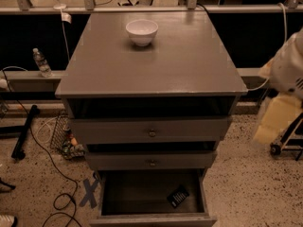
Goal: Pick rxbar blueberry from bottom drawer and place on counter
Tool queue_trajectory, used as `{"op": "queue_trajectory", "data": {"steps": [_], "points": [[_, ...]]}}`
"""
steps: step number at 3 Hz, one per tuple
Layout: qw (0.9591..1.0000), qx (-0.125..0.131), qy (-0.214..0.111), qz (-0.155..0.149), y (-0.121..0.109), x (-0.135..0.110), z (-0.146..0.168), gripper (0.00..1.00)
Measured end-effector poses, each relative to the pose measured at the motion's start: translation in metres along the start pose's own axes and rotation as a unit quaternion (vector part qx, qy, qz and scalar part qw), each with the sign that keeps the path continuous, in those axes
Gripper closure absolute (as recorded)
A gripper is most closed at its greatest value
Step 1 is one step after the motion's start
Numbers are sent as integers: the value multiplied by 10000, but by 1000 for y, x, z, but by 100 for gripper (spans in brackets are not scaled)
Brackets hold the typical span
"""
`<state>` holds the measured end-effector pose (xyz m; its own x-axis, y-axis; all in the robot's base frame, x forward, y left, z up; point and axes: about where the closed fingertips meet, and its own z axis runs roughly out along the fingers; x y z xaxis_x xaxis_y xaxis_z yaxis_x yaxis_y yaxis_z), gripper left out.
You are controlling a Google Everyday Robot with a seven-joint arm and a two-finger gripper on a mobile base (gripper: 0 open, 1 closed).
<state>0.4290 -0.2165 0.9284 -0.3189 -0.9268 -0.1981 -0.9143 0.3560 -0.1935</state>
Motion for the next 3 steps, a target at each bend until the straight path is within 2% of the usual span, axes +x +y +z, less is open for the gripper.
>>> {"op": "queue_trajectory", "data": {"steps": [1, 2, 3], "points": [[9985, -309, 323, 301, 23, 13, 55, 0], [9951, -731, 435, 506, 45, 19, 116, 0], [9880, -1040, 499, 1024, 60, 24, 178, 0]]}}
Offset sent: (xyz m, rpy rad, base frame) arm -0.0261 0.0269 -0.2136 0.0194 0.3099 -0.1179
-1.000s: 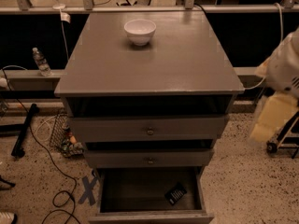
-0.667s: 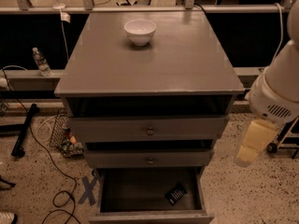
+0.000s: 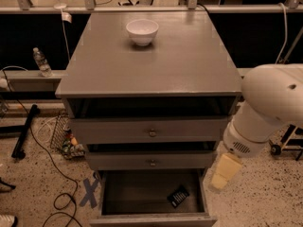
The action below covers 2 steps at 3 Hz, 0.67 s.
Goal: Pick rxbar blueberry from bottom drawer and place on counter
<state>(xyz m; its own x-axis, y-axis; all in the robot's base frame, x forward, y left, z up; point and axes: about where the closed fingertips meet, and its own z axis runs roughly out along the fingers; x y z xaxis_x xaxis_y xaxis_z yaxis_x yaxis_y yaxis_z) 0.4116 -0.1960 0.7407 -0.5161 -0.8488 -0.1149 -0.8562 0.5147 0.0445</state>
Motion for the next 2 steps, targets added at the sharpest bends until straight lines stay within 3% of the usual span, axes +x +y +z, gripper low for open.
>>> {"op": "queue_trajectory", "data": {"steps": [1, 2], "points": [[9951, -23, 230, 964, -6, 3, 59, 0], [9926, -15, 219, 1192, -6, 3, 56, 0]]}}
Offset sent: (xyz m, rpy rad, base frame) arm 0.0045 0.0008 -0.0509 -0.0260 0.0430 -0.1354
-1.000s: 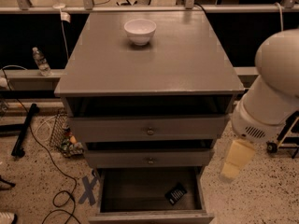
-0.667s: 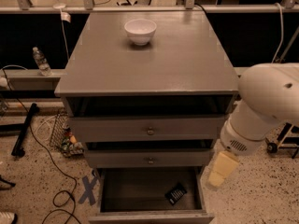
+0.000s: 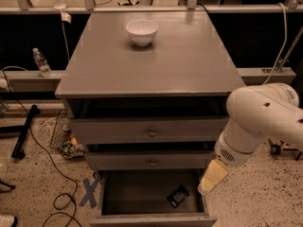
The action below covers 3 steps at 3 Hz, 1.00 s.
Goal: Pick rxbar blueberry from bottom drawer and place on counter
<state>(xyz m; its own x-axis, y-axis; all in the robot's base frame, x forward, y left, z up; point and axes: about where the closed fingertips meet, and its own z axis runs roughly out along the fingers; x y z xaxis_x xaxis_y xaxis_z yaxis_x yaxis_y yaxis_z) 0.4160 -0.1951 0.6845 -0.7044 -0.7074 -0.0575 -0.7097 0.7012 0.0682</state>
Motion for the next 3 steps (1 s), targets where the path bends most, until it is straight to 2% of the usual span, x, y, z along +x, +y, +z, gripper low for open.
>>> {"op": "queue_trajectory", "data": {"steps": [1, 2, 3], "points": [[10000, 0, 0, 0, 0, 0, 0, 0], [9991, -34, -11, 413, -5, 1, 16, 0], [9913, -244, 10, 1291, -23, 4, 62, 0]]}}
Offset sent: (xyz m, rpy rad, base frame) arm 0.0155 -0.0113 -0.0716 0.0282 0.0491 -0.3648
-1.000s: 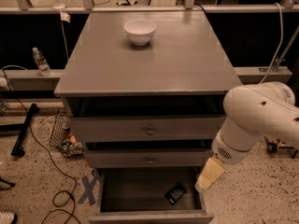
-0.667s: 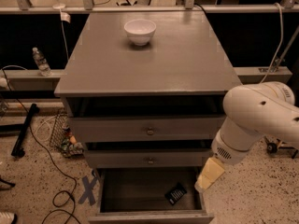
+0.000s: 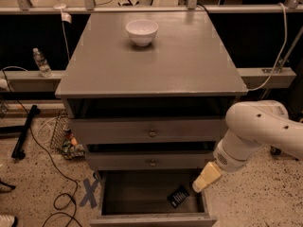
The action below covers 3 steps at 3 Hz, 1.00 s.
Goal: Pick rxbar blueberry from bottom drawer and place on counter
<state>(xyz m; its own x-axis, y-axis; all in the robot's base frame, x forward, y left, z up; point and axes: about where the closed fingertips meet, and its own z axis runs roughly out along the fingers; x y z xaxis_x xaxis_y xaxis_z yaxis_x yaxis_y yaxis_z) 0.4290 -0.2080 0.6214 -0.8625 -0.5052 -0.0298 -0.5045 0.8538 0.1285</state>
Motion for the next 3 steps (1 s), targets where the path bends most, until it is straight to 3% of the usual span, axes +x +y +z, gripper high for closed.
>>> {"op": "queue_trajectory", "data": {"steps": [1, 2, 3], "points": [[9977, -150, -4, 658, -17, -5, 41, 0], [9920, -185, -34, 1248, -26, -10, 83, 0], [9833, -120, -199, 1805, -27, -18, 121, 0]]}}
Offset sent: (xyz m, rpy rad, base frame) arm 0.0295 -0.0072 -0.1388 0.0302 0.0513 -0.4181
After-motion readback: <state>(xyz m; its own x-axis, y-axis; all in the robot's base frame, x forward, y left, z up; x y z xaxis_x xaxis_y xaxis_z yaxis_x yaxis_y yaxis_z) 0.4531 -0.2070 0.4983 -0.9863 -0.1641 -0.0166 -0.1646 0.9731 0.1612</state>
